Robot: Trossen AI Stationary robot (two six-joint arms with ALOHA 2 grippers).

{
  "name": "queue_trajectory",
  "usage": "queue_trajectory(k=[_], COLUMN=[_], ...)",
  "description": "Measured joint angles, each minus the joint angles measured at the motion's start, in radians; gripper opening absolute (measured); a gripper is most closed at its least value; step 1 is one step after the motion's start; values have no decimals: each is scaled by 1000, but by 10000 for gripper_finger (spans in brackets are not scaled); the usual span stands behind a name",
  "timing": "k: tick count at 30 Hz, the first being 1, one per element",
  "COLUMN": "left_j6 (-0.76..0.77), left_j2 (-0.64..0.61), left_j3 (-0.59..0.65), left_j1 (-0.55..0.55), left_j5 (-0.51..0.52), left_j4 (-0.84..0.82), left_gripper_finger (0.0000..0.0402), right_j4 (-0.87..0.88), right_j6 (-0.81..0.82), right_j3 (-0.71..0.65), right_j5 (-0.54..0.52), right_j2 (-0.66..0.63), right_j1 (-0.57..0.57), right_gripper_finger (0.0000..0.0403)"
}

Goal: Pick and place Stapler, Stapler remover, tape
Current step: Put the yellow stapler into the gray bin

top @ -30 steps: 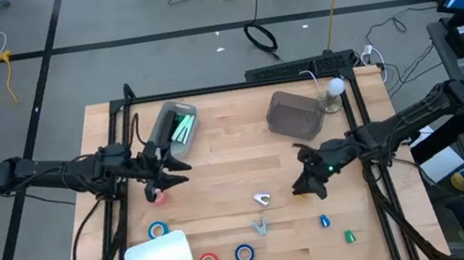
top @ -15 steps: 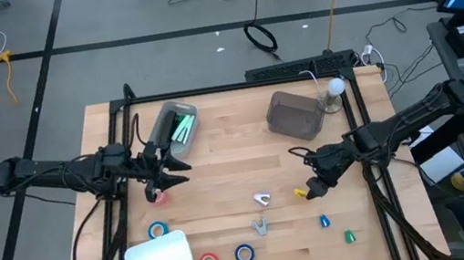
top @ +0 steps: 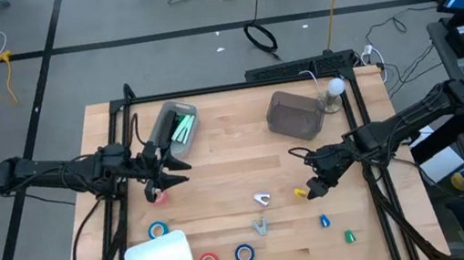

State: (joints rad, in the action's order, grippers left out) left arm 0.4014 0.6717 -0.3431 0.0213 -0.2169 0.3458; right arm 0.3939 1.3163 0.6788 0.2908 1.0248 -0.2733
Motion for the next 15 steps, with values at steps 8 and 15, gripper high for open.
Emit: queue_trajectory(k=[8, 15], left_j6=[-1, 5], left_j2=[0, 0], left_j3=[0, 0], left_j1=[0, 0], left_j5=[5, 5], left_j4=[0, -3], left_gripper_finger=[198, 198], right_j4=[0, 0], right_j6=[0, 0], right_j3=[0, 0], right_j5=[0, -2], right_j2=[0, 0], right_j1=[0, 3], right_gripper_finger=[141, 141])
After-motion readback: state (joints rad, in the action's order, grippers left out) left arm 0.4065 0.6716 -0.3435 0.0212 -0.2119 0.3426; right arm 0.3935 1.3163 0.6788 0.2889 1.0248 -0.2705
